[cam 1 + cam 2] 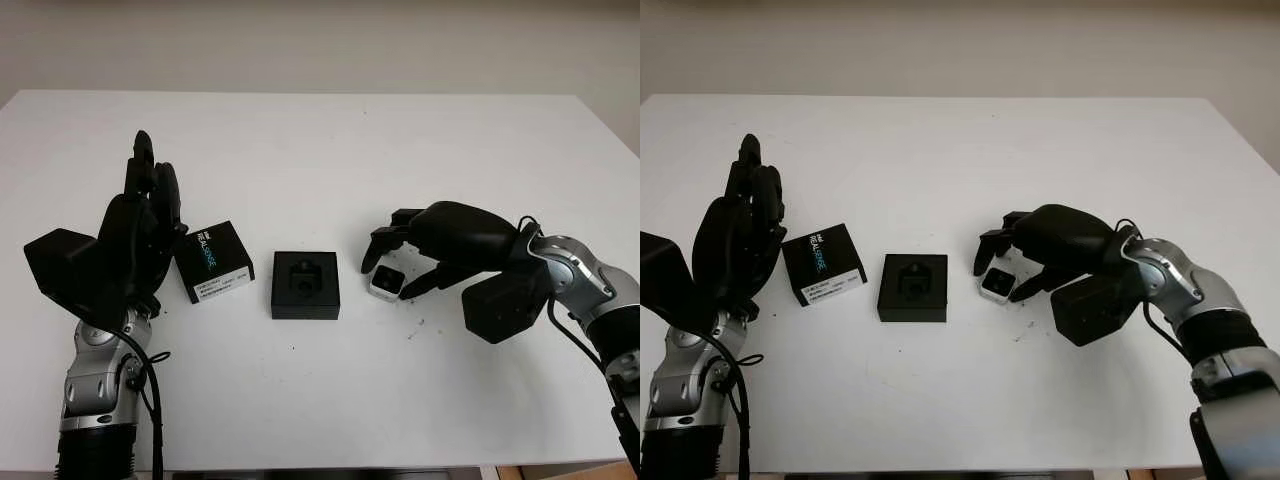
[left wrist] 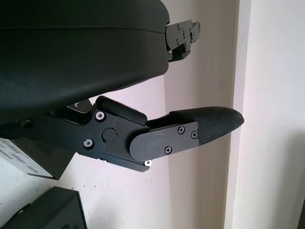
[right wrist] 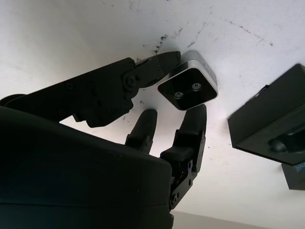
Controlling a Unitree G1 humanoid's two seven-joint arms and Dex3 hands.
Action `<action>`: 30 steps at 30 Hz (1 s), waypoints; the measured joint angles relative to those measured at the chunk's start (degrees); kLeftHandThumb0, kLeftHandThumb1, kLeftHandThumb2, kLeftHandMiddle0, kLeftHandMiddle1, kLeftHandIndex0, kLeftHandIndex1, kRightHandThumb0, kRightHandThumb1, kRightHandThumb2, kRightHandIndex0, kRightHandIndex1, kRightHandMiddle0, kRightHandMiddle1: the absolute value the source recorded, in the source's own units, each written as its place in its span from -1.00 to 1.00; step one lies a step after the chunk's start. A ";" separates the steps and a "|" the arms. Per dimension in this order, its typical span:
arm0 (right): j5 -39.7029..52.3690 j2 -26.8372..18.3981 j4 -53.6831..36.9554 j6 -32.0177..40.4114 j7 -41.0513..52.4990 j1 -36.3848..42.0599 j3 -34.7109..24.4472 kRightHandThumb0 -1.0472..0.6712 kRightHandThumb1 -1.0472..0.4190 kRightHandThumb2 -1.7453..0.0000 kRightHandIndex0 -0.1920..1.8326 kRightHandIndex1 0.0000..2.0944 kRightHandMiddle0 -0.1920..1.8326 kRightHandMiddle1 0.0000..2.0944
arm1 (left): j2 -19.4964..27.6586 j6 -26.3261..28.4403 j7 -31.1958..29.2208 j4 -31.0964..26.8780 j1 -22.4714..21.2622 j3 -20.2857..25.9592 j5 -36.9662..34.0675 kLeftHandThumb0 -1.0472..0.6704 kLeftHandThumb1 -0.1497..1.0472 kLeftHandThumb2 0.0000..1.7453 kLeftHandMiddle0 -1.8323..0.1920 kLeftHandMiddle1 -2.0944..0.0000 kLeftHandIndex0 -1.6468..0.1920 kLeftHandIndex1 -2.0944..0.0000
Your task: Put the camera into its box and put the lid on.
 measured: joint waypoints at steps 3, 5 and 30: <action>0.39 0.00 -0.28 0.33 0.28 0.00 -0.02 -0.16 -0.82 0.94 -0.56 -0.01 -0.42 -0.13 | 0.01 0.00 -0.05 0.00 0.01 0.00 0.00 -0.64 1.00 -0.25 1.00 1.00 1.00 1.00; 0.66 0.00 -0.33 0.44 0.42 0.05 -0.03 -0.13 -0.84 0.93 -0.56 0.06 -0.39 0.03 | 0.01 0.00 -0.05 -0.01 0.05 0.00 0.00 -0.64 1.00 -0.26 1.00 1.00 1.00 1.00; 13.08 2.97 -3.72 15.49 8.22 3.63 -4.64 -0.18 -0.94 0.94 -0.65 -0.59 -0.59 0.56 | -0.11 0.03 0.52 -0.30 0.20 -0.01 0.11 -0.62 1.00 -0.30 1.00 1.00 1.00 1.00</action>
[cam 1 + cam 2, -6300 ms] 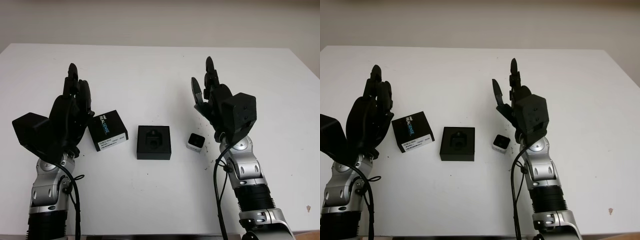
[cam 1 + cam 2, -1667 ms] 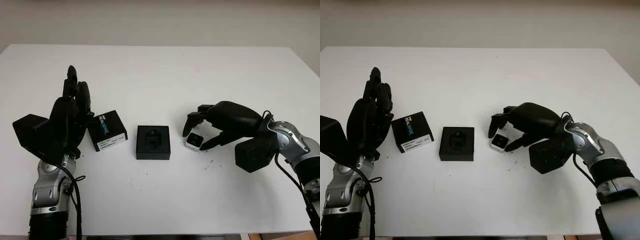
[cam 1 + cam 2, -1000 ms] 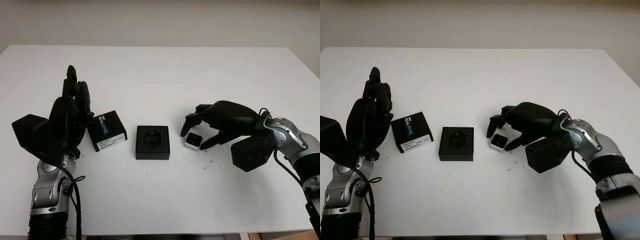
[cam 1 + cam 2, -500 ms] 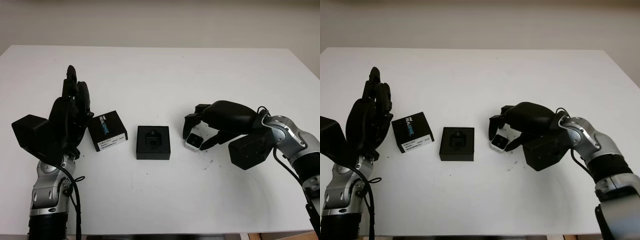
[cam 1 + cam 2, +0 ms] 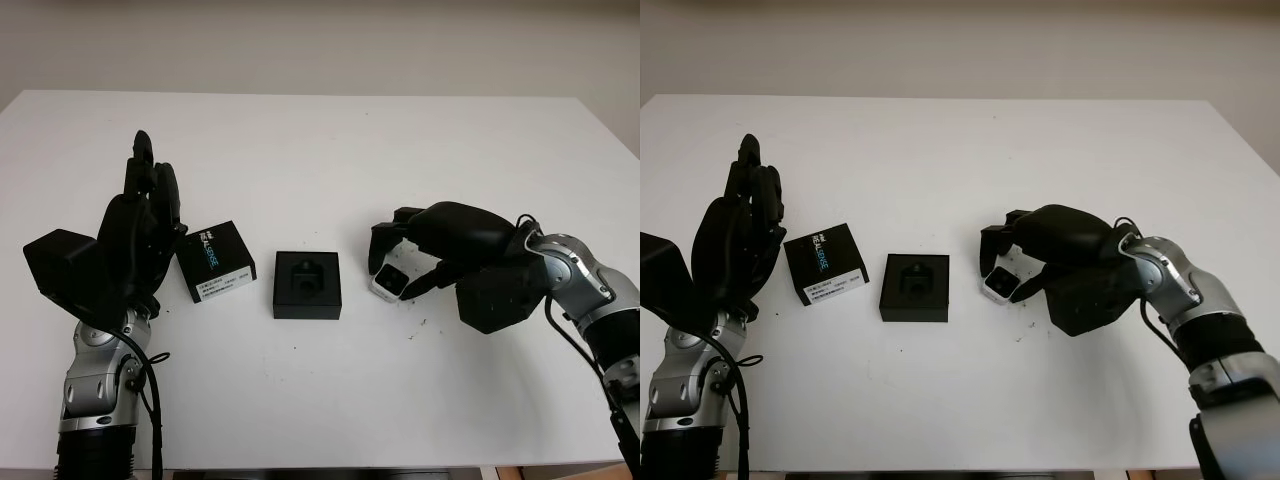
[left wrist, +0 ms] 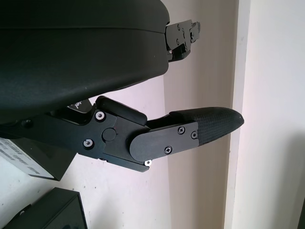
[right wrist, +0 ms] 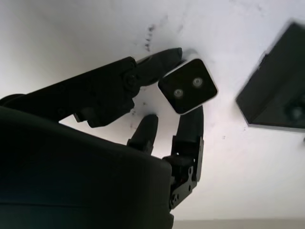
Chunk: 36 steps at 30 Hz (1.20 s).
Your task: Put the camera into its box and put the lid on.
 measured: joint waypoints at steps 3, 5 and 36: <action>4.11 1.00 -2.29 7.06 3.20 0.96 -1.98 -0.20 -0.95 0.94 -0.62 -0.78 -0.60 0.52 | -0.20 0.00 0.26 0.00 0.00 -0.02 -0.01 -0.61 1.00 -0.31 1.00 1.00 1.00 1.00; 5.60 1.33 -3.74 10.02 4.57 1.55 -2.50 -0.22 -0.96 0.93 -0.62 -0.83 -0.60 0.50 | -0.23 0.00 0.37 0.00 0.00 -0.02 -0.01 -0.61 1.00 -0.31 1.00 1.00 1.00 1.00; 17.67 12.76 -15.70 18.98 -1.85 7.42 -10.65 -0.29 -0.95 0.94 -0.58 -0.92 -0.56 0.62 | -0.05 0.19 -0.24 0.91 0.00 -0.10 0.37 -0.62 1.00 -0.31 1.00 1.00 1.00 1.00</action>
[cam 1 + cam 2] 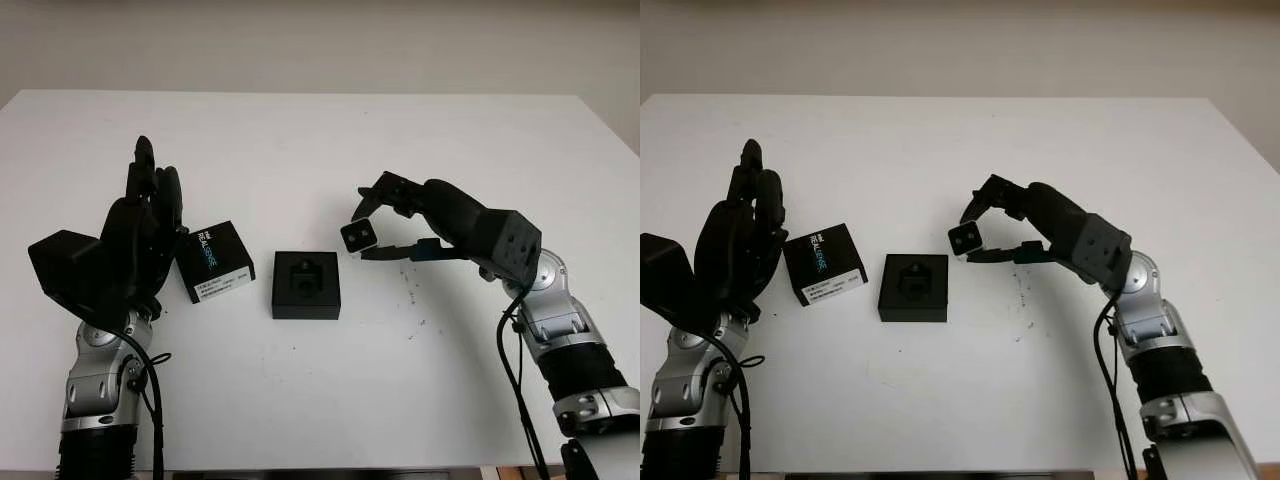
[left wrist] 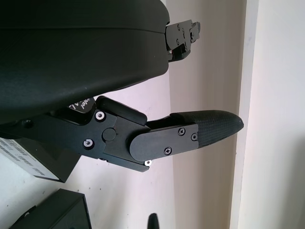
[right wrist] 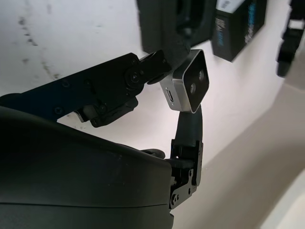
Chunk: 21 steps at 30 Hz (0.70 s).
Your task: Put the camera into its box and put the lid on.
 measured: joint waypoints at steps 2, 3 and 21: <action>1.43 1.00 -1.17 1.27 -1.07 0.29 -0.95 -0.26 -0.94 0.94 -0.57 -0.92 -0.55 0.63 | 0.00 0.00 0.00 0.00 0.00 0.01 -0.01 -0.62 1.00 -0.32 1.00 1.00 1.00 1.00; 2.10 1.59 -1.69 1.69 -1.60 0.54 -1.51 -0.26 -0.94 0.94 -0.57 -0.92 -0.55 0.64 | 0.00 0.00 0.00 0.00 0.00 0.01 -0.02 -0.62 1.00 -0.32 1.00 1.00 1.00 1.00; 9.14 16.13 -14.51 14.55 -8.86 11.73 -1.85 -0.23 -1.00 0.93 -0.68 -0.97 -0.67 0.76 | 0.02 0.01 -0.08 0.03 0.00 0.05 0.38 -0.62 1.00 -0.30 1.00 1.00 1.00 1.00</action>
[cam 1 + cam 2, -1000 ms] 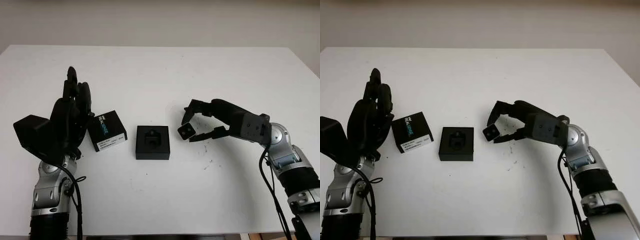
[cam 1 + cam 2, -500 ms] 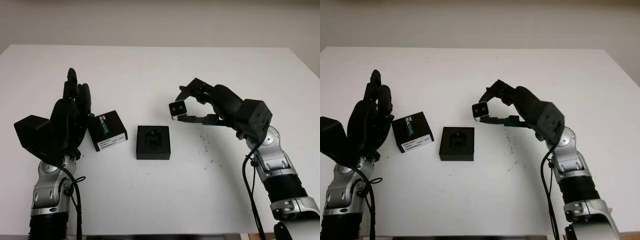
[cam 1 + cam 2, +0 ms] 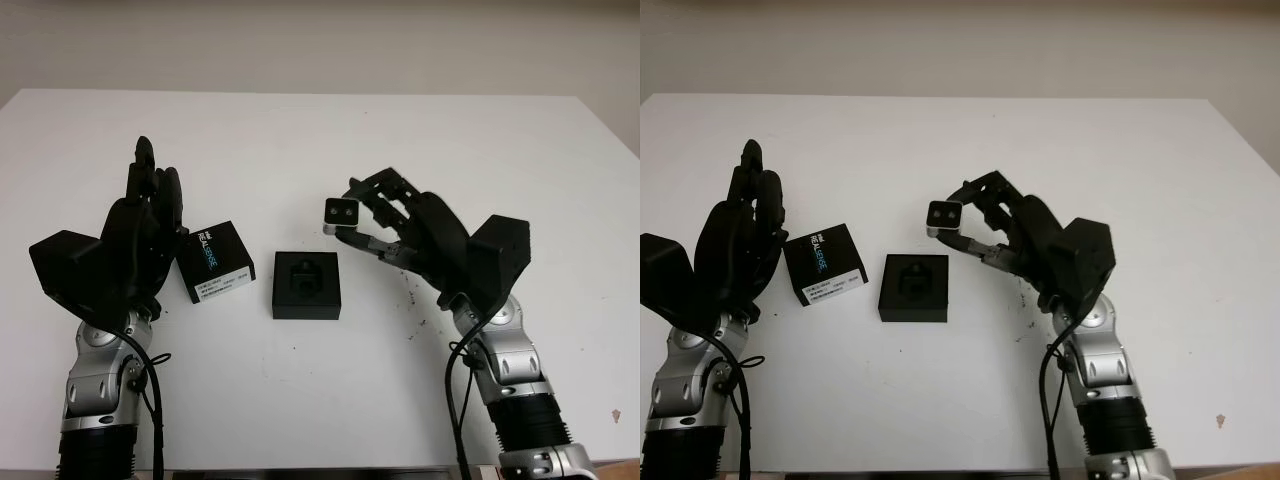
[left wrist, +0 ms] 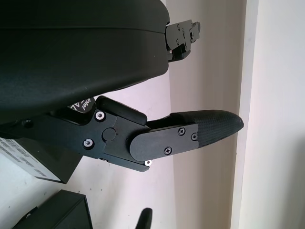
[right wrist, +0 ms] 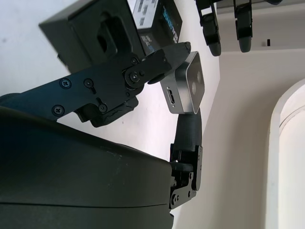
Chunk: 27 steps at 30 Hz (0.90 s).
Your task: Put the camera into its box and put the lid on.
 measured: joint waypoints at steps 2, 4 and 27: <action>0.06 0.90 0.00 0.20 0.04 0.49 0.44 -0.24 -1.00 0.93 -0.69 -0.97 -0.68 0.76 | 0.00 0.00 -0.12 0.00 0.00 0.01 -0.03 -0.61 1.00 -0.30 1.00 1.00 1.00 1.00; 0.27 1.50 0.00 0.79 0.40 0.71 0.83 -0.27 -0.99 0.94 -0.70 -0.97 -0.67 0.76 | 0.00 0.00 -0.16 0.00 0.00 0.01 -0.04 -0.62 1.00 -0.29 1.00 1.00 1.00 1.00; -3.06 1.49 3.07 3.30 1.73 1.57 3.53 -0.29 -0.93 0.95 -0.65 -0.94 -0.58 0.67 | 0.00 -0.02 -0.27 -0.01 0.06 0.02 -0.04 -0.61 1.00 -0.24 1.00 1.00 1.00 1.00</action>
